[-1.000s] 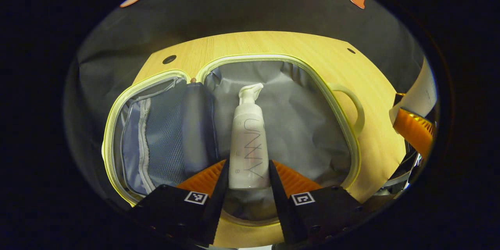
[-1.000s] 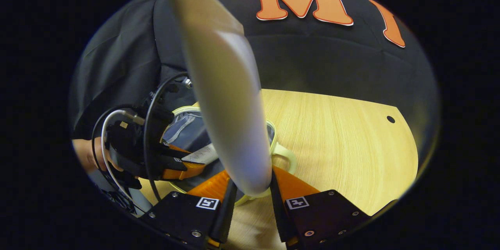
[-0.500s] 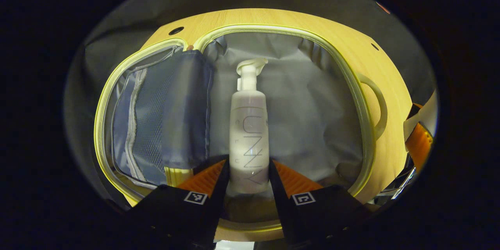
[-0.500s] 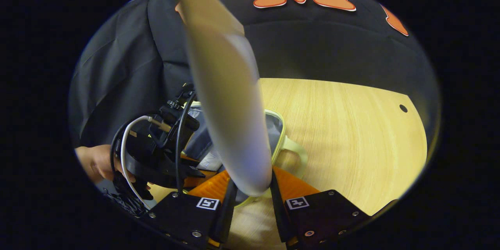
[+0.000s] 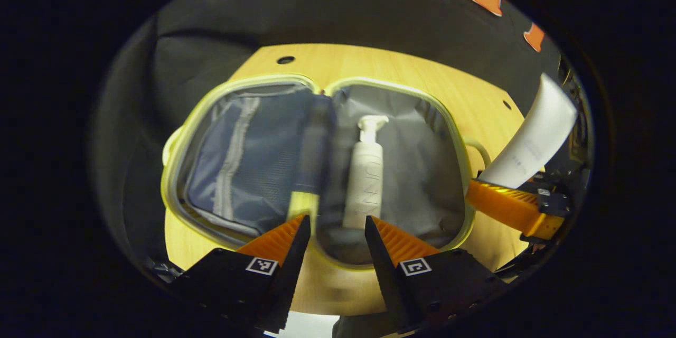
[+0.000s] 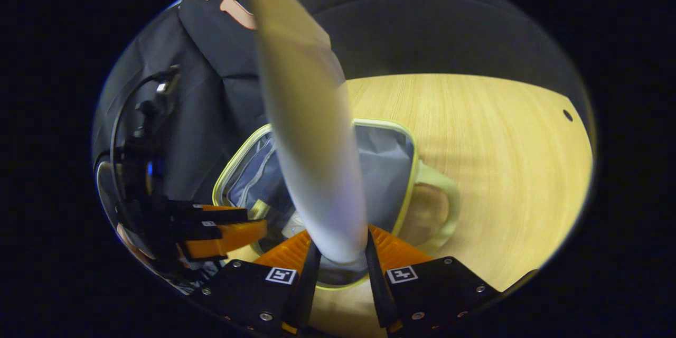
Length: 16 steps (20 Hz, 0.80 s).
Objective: First open the suitcase, pack the skin care products into it, and then close the suitcase.
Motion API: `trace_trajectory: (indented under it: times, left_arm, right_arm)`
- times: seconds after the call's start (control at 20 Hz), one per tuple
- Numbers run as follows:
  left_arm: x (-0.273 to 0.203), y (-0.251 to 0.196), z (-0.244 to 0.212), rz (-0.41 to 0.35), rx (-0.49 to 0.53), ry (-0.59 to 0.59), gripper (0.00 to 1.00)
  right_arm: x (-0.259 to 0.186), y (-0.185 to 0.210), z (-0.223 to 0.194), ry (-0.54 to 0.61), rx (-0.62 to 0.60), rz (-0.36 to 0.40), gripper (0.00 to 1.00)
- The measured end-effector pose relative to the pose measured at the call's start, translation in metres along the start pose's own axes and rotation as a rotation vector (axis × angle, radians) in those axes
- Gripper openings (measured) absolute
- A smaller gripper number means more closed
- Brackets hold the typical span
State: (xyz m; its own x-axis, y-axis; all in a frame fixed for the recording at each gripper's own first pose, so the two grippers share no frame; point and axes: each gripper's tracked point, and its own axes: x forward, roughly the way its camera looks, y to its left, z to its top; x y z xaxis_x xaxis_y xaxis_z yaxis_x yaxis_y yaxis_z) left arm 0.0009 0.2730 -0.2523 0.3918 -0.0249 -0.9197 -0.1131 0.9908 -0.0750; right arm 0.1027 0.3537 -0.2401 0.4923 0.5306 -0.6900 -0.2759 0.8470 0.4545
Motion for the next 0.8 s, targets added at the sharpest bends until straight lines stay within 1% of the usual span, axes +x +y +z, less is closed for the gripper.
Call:
trace_trajectory:
  times: [0.05,0.1,0.2,0.35,0.55,0.6,0.65,0.7,0.8]
  left_arm:
    - [-0.007,0.018,0.005,0.041,-0.003,-0.026,0.69]
    - [-0.011,0.036,0.006,0.079,-0.012,-0.039,0.69]
    - [-0.03,0.061,0.006,0.132,-0.048,-0.068,0.69]
    - [-0.058,0.089,0.005,0.198,-0.135,-0.088,0.69]
    - [-0.07,0.13,-0.013,0.257,-0.242,-0.074,0.69]
    - [-0.069,0.138,-0.018,0.268,-0.257,-0.071,0.69]
    - [-0.067,0.144,-0.021,0.278,-0.27,-0.069,0.69]
    - [-0.066,0.148,-0.022,0.287,-0.281,-0.066,0.69]
    - [-0.068,0.155,-0.021,0.295,-0.288,-0.073,0.69]
  right_arm:
    - [0.007,0.002,-0.002,0.021,0.0,0.004,0.43]
    - [0.019,0.004,-0.008,0.043,0.0,0.003,0.48]
    - [0.032,0.007,-0.015,0.09,0.029,0.01,0.48]
    - [0.047,0.009,-0.022,0.166,0.113,0.02,0.48]
    - [0.064,0.007,-0.028,0.249,0.216,0.006,0.48]
    - [0.066,0.005,-0.029,0.262,0.238,-0.005,0.48]
    - [0.068,0.009,-0.034,0.278,0.263,0.014,0.48]
    - [0.067,0.005,-0.028,0.278,0.276,0.0,0.48]
    - [0.071,0.006,-0.031,0.279,0.282,-0.014,0.48]
